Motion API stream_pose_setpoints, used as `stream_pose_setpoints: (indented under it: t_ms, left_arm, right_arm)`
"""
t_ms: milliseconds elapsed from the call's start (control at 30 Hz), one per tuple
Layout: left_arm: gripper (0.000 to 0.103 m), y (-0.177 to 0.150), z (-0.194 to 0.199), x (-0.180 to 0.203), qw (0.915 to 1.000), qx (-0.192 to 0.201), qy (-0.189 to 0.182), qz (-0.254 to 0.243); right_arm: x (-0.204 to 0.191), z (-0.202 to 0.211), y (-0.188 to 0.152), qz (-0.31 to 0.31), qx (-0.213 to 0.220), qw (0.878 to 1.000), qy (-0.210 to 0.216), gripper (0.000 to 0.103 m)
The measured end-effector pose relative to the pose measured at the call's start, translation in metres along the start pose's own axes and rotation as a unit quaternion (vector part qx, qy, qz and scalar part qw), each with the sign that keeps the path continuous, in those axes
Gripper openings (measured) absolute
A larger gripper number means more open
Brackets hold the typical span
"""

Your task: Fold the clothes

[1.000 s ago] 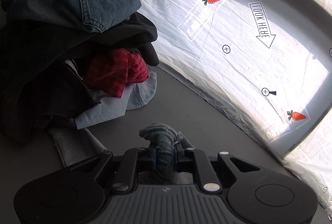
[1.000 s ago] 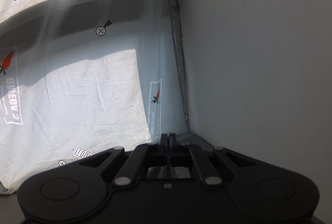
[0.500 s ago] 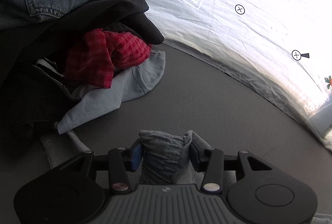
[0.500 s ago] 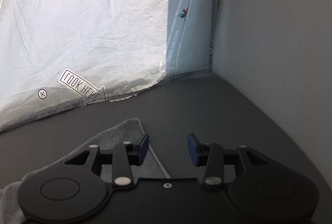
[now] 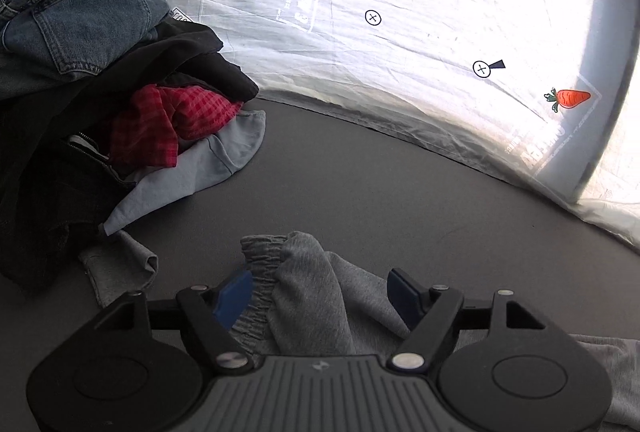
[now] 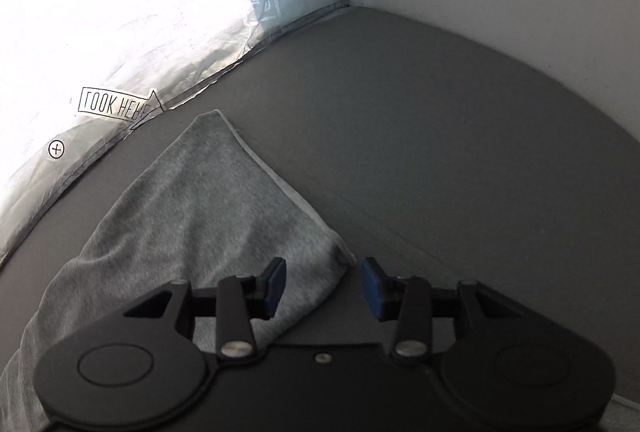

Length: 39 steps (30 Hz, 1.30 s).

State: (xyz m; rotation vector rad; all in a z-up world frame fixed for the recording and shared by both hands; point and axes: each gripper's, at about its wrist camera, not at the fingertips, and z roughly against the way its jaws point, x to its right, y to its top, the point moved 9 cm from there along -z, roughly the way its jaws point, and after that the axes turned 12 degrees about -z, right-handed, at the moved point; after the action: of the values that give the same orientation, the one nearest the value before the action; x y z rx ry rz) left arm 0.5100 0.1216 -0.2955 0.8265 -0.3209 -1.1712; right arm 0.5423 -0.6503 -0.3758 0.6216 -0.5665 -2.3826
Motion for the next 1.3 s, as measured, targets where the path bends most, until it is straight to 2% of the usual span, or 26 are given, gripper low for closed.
stream_pose_setpoints:
  t_ms: [100,133,200,233,333,433,500,600,667,767,933,1033,1133,1233,1300]
  left_arm:
    - [0.075,-0.019,-0.009,0.019,0.9987,-0.023,0.002,-0.045]
    - [0.075,-0.024,-0.013,0.022,0.9980,-0.031,0.005,-0.054]
    - [0.075,-0.034,-0.021,0.025,0.9969,-0.048,0.009,-0.061]
    - [0.075,-0.039,-0.025,0.026,0.9963,-0.056,0.011,-0.064]
    - [0.075,-0.047,-0.032,0.024,0.9957,-0.072,0.014,-0.057]
    - [0.075,-0.050,-0.036,0.022,0.9953,-0.078,0.017,-0.055]
    - [0.075,-0.051,-0.039,0.022,0.9949,-0.082,0.019,-0.055]
    - [0.076,-0.054,-0.043,0.023,0.9948,-0.082,0.022,-0.057]
    - [0.076,-0.054,-0.044,0.023,0.9950,-0.081,0.025,-0.053]
    - [0.079,-0.055,-0.045,0.020,0.9956,-0.082,0.028,-0.037]
    - [0.087,-0.057,-0.047,0.017,0.9961,-0.079,0.032,-0.023]
    - [0.092,-0.058,-0.048,0.016,0.9961,-0.079,0.035,-0.017]
    - [0.097,-0.060,-0.051,0.013,0.9961,-0.079,0.039,-0.002]
    - [0.100,-0.062,-0.052,0.010,0.9961,-0.078,0.039,0.010]
    - [0.102,-0.064,-0.053,0.009,0.9963,-0.075,0.039,0.019]
  right_arm:
    - [0.000,-0.009,0.001,-0.002,-0.008,1.000,-0.010,0.042]
    - [0.000,-0.010,0.002,0.004,-0.010,1.000,-0.014,0.039]
    - [-0.006,-0.011,0.005,0.040,-0.026,0.999,-0.021,0.022]
    - [-0.009,-0.012,0.007,0.060,-0.035,0.997,-0.024,0.004]
    - [-0.033,-0.010,0.032,0.088,-0.040,0.995,-0.003,0.002]
    - [-0.082,0.002,0.079,0.102,-0.012,0.994,0.032,0.002]
    - [-0.125,0.015,0.120,0.083,0.021,0.993,0.077,0.002]
    - [-0.174,0.033,0.165,0.010,0.075,0.983,0.169,0.007]
    - [-0.189,0.033,0.171,-0.008,0.086,0.978,0.189,0.045]
    - [-0.192,0.021,0.148,0.019,0.086,0.982,0.168,0.043]
    - [-0.166,-0.010,0.068,0.090,0.040,0.991,0.095,0.033]
    - [-0.154,-0.029,0.031,0.087,0.001,0.992,0.095,0.032]
    - [-0.152,-0.045,0.018,0.044,-0.019,0.992,0.113,0.032]
    - [-0.159,-0.053,0.020,0.002,-0.027,0.991,0.129,0.039]
    - [-0.166,-0.064,0.026,-0.009,-0.031,0.992,0.125,0.039]
